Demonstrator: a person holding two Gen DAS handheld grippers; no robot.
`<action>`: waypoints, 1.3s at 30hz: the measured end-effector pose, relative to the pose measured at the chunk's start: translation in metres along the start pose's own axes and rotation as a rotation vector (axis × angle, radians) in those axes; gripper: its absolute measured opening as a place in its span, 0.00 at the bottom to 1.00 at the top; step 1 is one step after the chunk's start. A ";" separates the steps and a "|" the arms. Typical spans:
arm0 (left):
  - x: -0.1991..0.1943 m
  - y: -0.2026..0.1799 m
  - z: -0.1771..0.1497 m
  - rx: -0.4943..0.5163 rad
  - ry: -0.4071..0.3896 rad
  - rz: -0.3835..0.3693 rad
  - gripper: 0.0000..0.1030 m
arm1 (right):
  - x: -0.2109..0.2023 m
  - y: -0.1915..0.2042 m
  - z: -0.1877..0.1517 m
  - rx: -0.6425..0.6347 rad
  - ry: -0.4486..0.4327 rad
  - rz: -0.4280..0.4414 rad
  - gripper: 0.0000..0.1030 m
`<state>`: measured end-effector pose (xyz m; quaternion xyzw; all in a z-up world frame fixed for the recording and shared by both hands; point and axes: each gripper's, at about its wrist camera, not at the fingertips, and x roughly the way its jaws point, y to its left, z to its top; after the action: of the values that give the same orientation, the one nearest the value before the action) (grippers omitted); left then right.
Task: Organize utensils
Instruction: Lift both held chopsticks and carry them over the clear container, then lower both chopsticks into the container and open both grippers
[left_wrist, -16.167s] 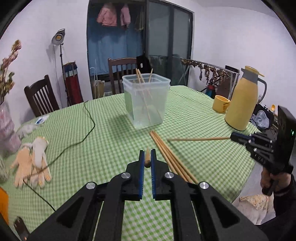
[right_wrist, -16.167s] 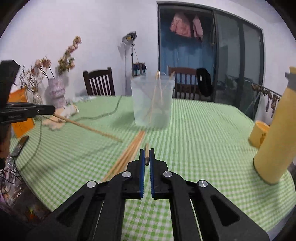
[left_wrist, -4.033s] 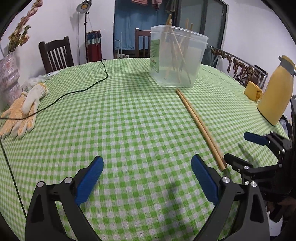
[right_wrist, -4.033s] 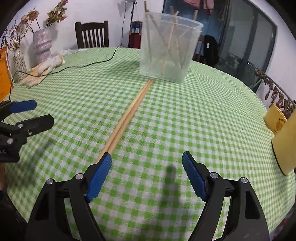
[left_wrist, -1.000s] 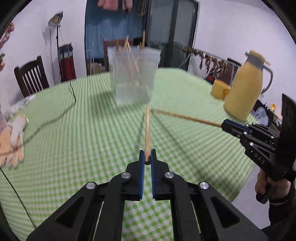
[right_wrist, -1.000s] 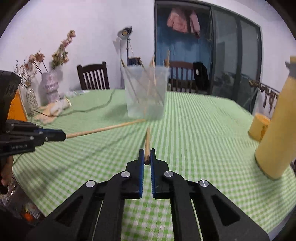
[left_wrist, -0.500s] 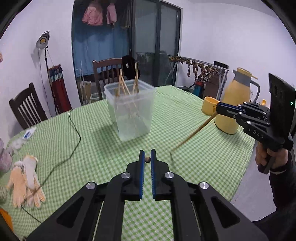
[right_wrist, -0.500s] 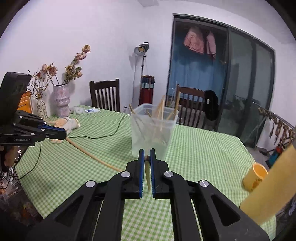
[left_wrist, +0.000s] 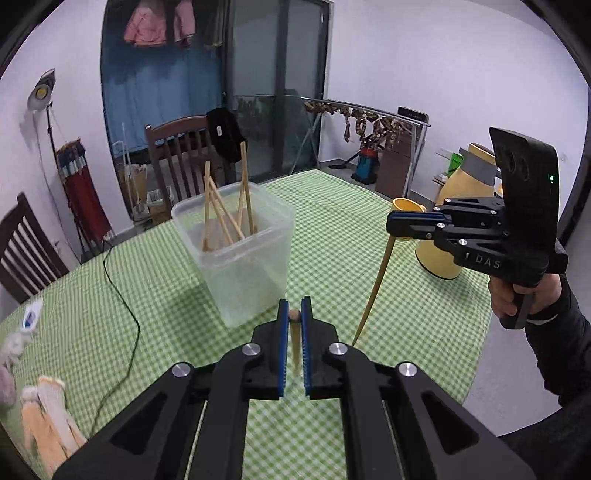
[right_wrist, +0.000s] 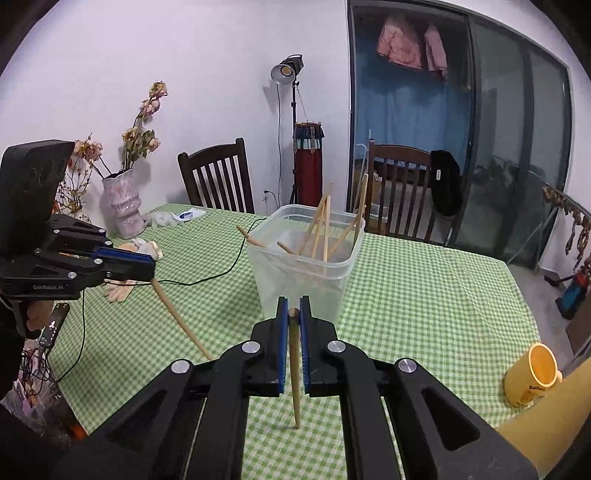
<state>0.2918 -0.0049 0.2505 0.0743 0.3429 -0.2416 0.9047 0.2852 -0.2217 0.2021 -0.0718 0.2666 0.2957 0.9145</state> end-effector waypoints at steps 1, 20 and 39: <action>-0.002 -0.002 0.005 0.012 -0.014 -0.001 0.03 | -0.001 -0.001 0.006 -0.008 -0.006 -0.002 0.06; -0.052 0.054 0.195 0.064 -0.131 0.137 0.03 | 0.005 -0.042 0.196 -0.037 -0.144 -0.009 0.06; 0.125 0.114 0.146 -0.043 0.133 0.021 0.04 | 0.135 -0.067 0.129 0.059 0.146 0.029 0.06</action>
<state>0.5138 0.0025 0.2754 0.0743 0.4063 -0.2193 0.8839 0.4736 -0.1714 0.2387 -0.0623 0.3422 0.2949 0.8900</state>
